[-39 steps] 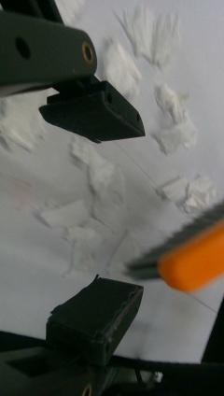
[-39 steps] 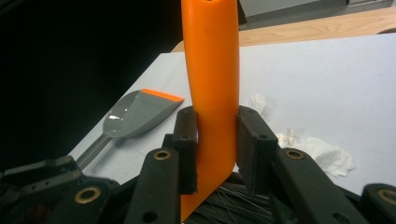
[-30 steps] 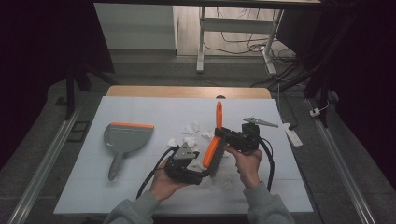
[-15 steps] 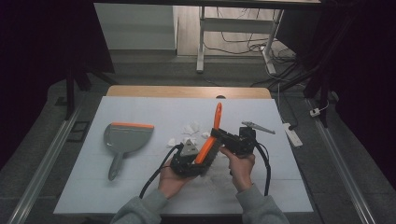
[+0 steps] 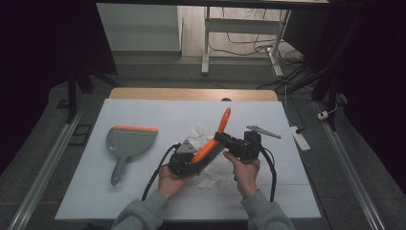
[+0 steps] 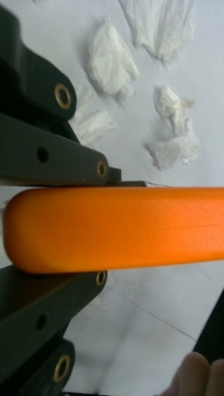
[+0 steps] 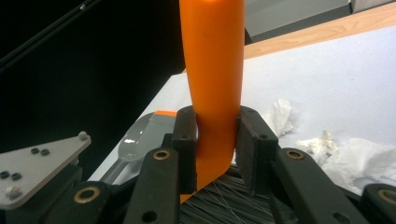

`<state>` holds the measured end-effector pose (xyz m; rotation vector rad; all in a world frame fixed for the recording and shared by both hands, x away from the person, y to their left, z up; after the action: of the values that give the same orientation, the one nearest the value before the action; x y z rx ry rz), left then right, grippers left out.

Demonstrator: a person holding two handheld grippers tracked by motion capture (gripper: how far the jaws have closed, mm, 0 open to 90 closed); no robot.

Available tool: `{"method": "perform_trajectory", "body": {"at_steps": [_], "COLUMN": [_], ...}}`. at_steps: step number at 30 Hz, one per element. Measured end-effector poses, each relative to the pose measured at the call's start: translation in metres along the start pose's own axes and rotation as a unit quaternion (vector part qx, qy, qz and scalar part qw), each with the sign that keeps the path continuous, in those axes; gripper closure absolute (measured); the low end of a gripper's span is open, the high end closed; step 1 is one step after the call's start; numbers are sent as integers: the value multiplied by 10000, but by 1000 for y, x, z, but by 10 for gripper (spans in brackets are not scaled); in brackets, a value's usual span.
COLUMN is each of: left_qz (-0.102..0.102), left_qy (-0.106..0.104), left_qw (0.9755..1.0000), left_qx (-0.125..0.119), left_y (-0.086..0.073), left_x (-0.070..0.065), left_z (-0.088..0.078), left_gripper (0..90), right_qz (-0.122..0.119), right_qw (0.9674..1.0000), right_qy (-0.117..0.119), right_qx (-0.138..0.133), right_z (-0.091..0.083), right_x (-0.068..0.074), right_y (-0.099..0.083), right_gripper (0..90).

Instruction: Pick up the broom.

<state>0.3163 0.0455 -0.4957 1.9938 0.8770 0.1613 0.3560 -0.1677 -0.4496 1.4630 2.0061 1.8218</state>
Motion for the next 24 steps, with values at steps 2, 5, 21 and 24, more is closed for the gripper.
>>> {"method": "perform_trajectory", "body": {"at_steps": [2,5,21,24], "left_qz": [23,199,463,559], "left_qy": [23,29,133,119], "left_qw": [10000,9998,9984,9978], "left_qx": [17,85,292,339], "left_y": [0,1,5,5], "left_x": [1,8,24,28], "left_z": [-2,-12,-39,-47], "left_gripper": [796,799,798,798], "right_qz": [-1,-198,-1600,-1746], "right_qw": [10000,9997,9824,9798], "right_qy": [31,160,773,655], "right_qx": [31,50,581,720], "right_z": [1,3,-19,-21], "right_x": [1,2,7,1], "right_y": [0,2,24,24], "right_gripper": [704,662,398,395]}}
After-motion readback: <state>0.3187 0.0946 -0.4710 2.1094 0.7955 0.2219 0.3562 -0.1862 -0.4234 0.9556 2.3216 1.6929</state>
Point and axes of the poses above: each handheld gripper's, and its own axes: z roughly forward along the jaws, y roughly out of its top, x roughly to its left, the point moved 1 cm from there along z, roughly forward along the jaws, and after that the axes turned 1 degree about -z, right-handed, at the moved point
